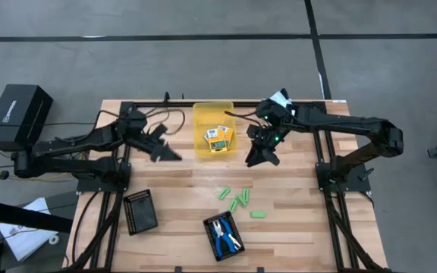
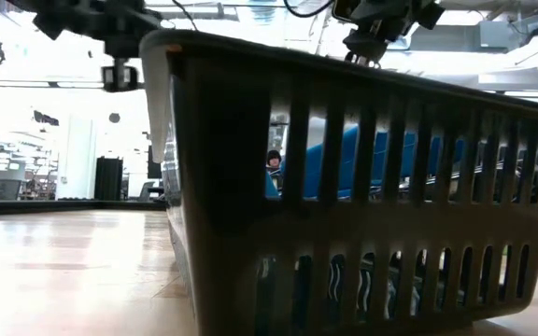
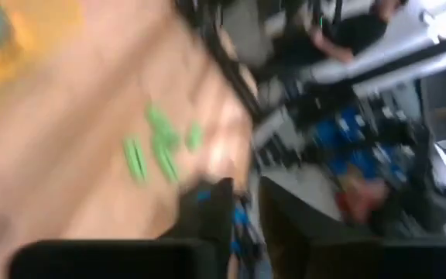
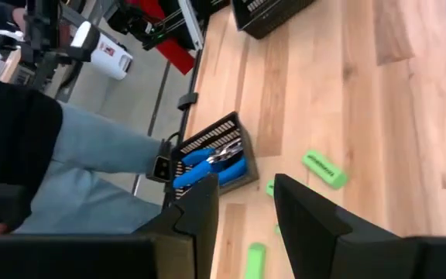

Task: Pick & Place School Supplies
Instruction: Adjust the left black bin into the middle left of the table

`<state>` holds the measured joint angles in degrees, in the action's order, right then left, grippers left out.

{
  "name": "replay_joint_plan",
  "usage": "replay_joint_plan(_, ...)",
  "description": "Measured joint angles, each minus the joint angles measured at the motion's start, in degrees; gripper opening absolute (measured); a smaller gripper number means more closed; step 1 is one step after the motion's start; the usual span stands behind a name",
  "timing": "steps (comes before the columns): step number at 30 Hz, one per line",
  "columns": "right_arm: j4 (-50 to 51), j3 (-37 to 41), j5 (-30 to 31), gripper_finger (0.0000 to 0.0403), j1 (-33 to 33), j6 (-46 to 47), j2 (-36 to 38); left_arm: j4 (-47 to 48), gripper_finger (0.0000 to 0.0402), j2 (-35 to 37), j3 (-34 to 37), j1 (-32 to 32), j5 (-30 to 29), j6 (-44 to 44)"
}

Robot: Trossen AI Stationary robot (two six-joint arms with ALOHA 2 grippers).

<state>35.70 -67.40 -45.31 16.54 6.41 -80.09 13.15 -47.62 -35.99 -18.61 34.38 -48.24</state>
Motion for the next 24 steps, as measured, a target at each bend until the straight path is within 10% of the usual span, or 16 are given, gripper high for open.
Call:
replay_joint_plan(10, -1.38, 0.00, -1.61, 0.0118, 3.80, -3.16, -0.20, 31.31, 0.0001, 5.00, 0.00, 12.38, 1.20, -0.29)
replay_joint_plan(16, -2.43, -0.02, -1.71, 0.0118, 5.67, -3.43, -0.80, 51.27, 0.0001, 2.28, 0.26, 20.78, -13.44, 1.78)
replay_joint_plan(24, -2.74, -0.02, -1.62, 0.0118, 5.83, -1.22, -0.96, 49.09, 0.0001, -4.43, 0.50, 30.31, -15.81, 1.65)
